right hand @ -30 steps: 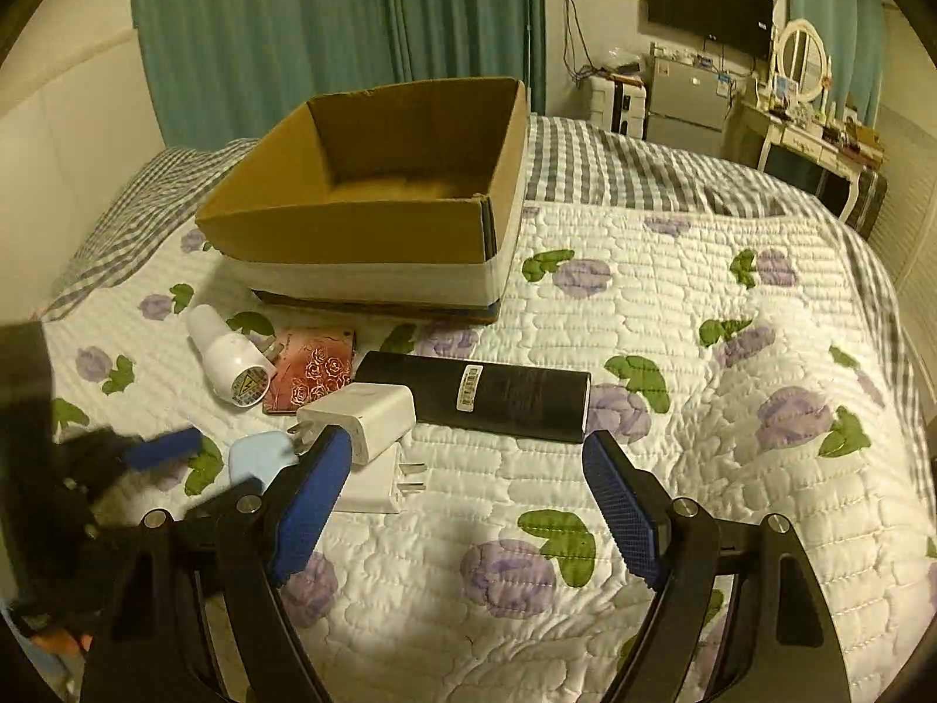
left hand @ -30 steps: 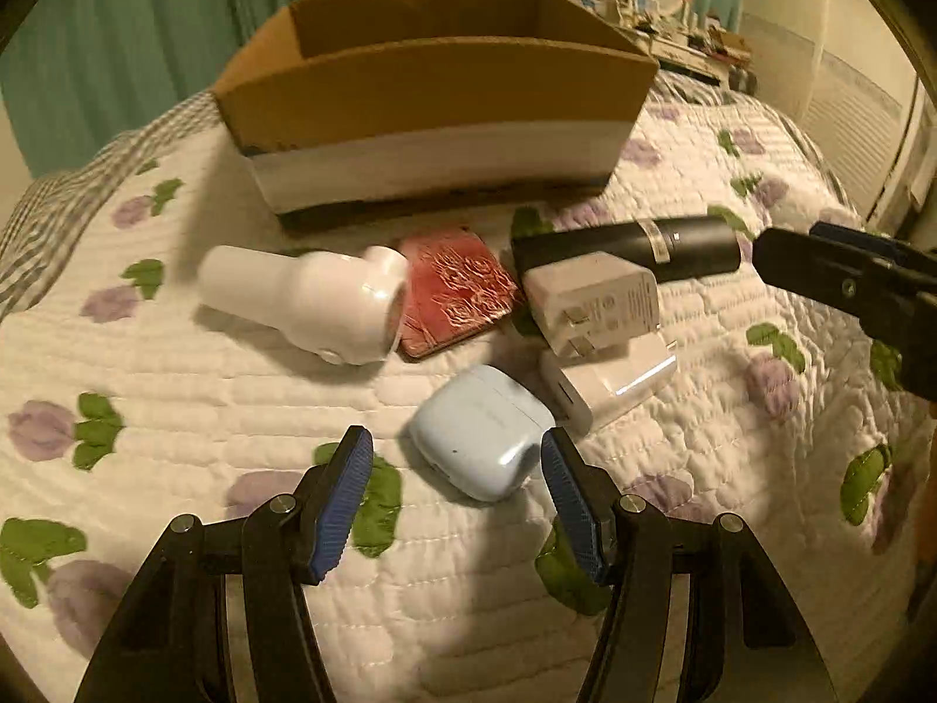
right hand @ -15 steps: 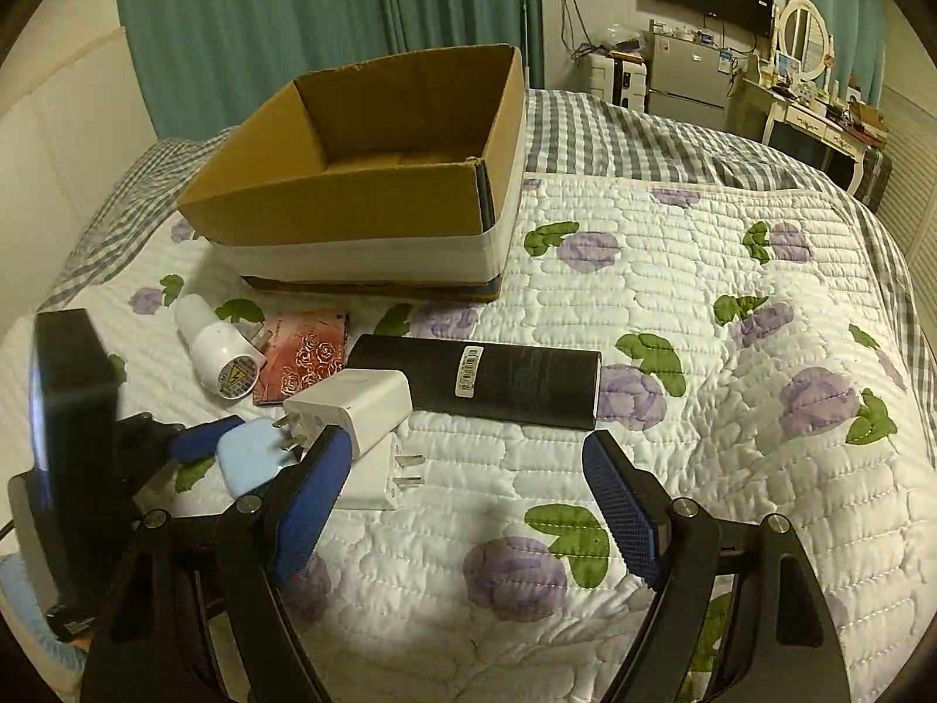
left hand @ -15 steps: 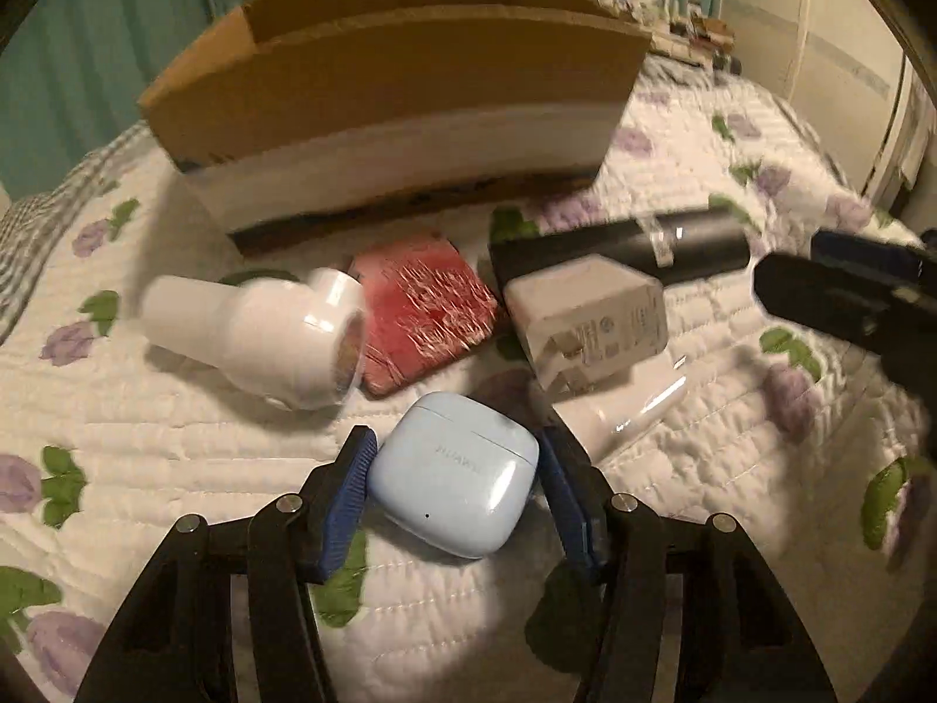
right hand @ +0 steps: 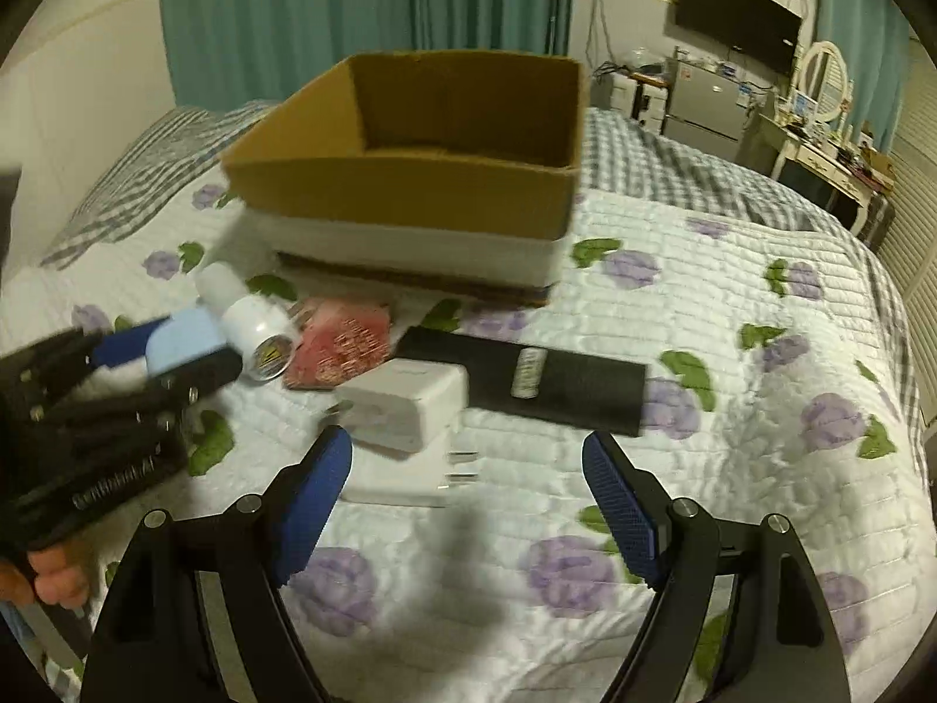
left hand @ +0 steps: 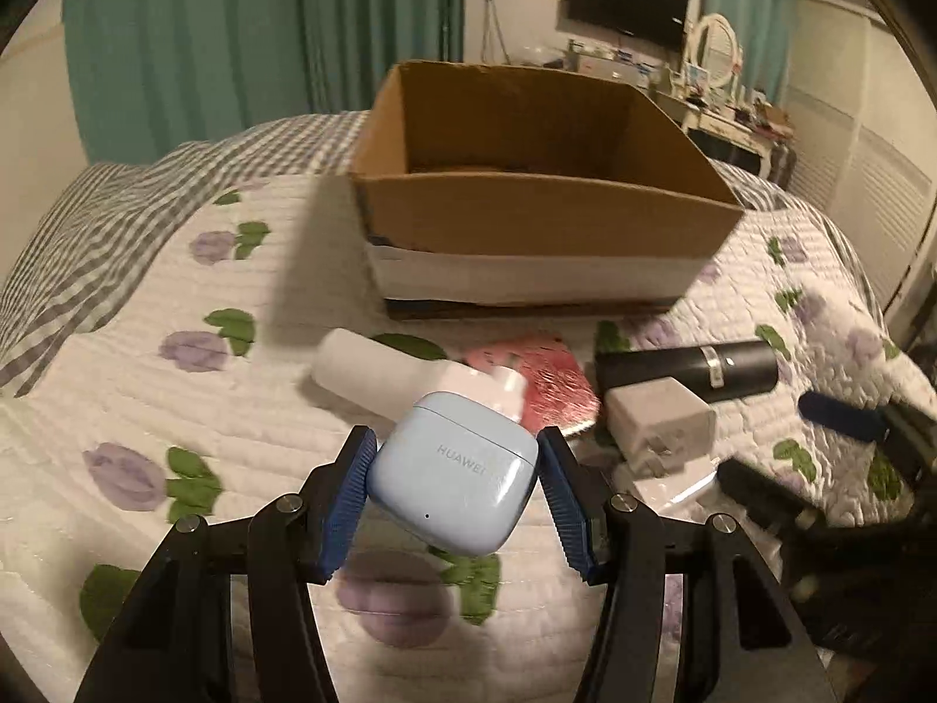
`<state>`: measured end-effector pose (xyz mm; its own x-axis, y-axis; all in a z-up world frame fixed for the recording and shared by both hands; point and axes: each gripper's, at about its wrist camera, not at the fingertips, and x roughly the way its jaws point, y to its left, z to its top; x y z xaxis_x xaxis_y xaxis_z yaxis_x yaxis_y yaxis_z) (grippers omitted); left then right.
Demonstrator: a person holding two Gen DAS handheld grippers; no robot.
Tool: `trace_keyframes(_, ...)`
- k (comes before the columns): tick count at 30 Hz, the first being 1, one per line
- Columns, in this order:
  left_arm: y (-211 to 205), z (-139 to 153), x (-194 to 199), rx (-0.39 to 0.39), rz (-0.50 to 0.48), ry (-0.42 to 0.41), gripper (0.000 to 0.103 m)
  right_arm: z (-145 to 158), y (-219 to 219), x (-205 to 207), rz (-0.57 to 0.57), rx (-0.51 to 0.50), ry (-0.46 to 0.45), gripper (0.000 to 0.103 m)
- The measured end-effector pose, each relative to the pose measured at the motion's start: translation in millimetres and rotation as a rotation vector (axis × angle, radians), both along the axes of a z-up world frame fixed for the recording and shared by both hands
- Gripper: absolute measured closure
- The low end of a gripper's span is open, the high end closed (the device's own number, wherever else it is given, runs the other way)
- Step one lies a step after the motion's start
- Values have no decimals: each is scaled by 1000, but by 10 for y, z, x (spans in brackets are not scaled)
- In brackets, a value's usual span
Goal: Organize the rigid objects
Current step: 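Grasp the small white charger with the right gripper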
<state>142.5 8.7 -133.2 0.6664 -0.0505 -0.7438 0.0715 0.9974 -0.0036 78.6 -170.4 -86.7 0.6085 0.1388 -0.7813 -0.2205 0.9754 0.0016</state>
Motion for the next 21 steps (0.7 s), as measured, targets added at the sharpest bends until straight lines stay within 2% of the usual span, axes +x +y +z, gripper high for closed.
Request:
trace_keyframes(6,167,48,37,-26,42,-4,46,-182,252,118,-12,-2,35,22)
trace_keyframes(12,214,50,44,-47,39,2,46,-293,391,267,-39,-4,44,23)
trace_keyframes(15,202,45,45,-45,31,3,46,-352,454,357,-56,-27,44,27)
trace_keyframes(17,200,40,45,-44,29,5,46,-416,479,413,-67,-39,58,38)
trace_keyframes(19,196,28,49,-43,28,9,46,-450,462,431,-83,-54,63,45)
trace_keyframes(21,191,17,52,-39,26,11,46,-437,442,421,-77,-42,62,46)
